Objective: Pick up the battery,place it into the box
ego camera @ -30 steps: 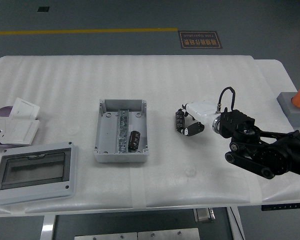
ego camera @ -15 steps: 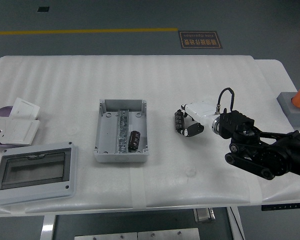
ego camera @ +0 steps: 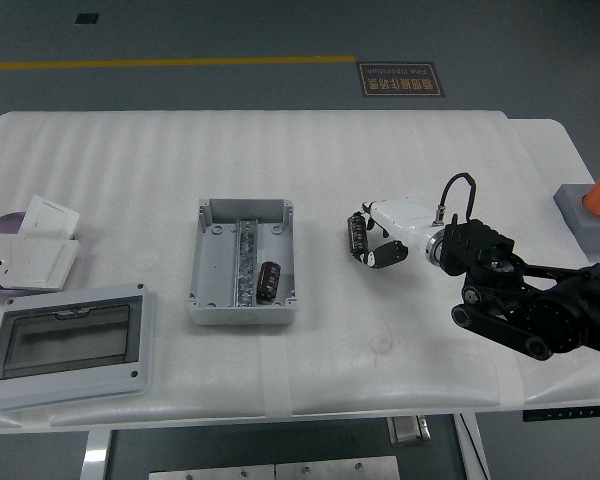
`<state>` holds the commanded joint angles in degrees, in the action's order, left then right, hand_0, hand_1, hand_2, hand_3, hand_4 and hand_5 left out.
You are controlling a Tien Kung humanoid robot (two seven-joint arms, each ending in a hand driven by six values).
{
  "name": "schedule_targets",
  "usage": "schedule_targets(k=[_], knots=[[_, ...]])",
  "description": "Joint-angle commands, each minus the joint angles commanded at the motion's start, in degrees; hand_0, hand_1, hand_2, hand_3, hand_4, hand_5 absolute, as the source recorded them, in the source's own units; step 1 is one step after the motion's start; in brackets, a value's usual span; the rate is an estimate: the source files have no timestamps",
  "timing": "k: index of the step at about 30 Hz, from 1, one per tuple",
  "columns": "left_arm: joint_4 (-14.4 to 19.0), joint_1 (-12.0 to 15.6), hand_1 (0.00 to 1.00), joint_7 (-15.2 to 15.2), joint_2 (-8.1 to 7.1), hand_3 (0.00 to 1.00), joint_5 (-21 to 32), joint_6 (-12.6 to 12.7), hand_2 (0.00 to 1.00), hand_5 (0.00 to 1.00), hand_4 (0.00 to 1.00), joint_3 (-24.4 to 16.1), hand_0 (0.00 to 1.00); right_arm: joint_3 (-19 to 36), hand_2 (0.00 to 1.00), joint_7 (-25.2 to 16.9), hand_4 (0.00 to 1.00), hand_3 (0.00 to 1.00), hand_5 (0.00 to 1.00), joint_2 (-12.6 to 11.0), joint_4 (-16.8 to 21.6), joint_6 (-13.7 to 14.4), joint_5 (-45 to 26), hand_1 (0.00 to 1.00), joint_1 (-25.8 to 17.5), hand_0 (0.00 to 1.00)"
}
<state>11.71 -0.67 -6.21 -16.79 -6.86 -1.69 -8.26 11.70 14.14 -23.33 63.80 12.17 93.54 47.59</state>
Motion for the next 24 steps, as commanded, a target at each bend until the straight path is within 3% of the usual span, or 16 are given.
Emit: schedule_targets(k=[3, 4, 10, 16, 21, 22, 24], knots=[[-0.1, 0.2, 0.646, 0.0, 0.05, 0.561, 0.3, -0.1, 0.523, 0.424, 0.569, 0.2, 0.619, 3.1, 0.615, 0.5, 0.359, 0.698, 0.242, -0.8, 3.0, 0.2, 0.8, 0.490, -0.9, 0.583], [-0.1, 0.2, 0.646, 0.0, 0.06, 0.562, 0.4, -0.1, 0.524, 0.427, 0.571, 0.3, 0.619, 3.9, 0.586, 0.7, 0.220, 0.681, 0.211, -1.0, 4.1, 0.2, 1.2, 0.487, -1.1, 0.562], [-0.3, 0.5, 0.646, -0.2, 0.20, 0.561, 1.3, -0.3, 0.524, 0.425, 0.569, 1.2, 0.619, 8.0, 0.583, 1.6, 0.193, 0.682, 0.194, -1.1, 11.0, 0.6, 3.6, 0.486, -2.8, 0.558], [-0.3, 0.6, 0.646, -0.3, 0.29, 0.561, 1.7, -0.4, 0.523, 0.426, 0.571, 1.5, 0.619, 10.0, 0.585, 1.1, 0.214, 0.684, 0.208, 1.4, 16.4, 2.8, 3.9, 0.488, -4.0, 0.560], [-0.3, 0.7, 0.646, -0.4, 0.33, 0.561, 1.6, -0.4, 0.523, 0.426, 0.571, 1.5, 0.619, 10.4, 0.585, 0.8, 0.214, 0.684, 0.208, 4.7, 16.8, 5.0, 3.7, 0.488, -4.9, 0.560], [-0.3, 0.7, 0.646, -0.4, 0.32, 0.562, 1.6, -0.5, 0.524, 0.438, 0.582, 1.5, 0.620, 10.3, 0.769, 1.0, 0.552, 0.838, 0.347, 5.2, 16.8, 5.3, 3.9, 0.717, -5.0, 0.744], [-0.3, 0.8, 0.646, -0.4, 0.31, 0.562, 1.6, -0.5, 0.524, 0.438, 0.582, 1.6, 0.620, 9.9, 0.769, 1.6, 0.552, 0.838, 0.347, 5.9, 16.8, 5.4, 4.2, 0.717, -5.1, 0.744]])
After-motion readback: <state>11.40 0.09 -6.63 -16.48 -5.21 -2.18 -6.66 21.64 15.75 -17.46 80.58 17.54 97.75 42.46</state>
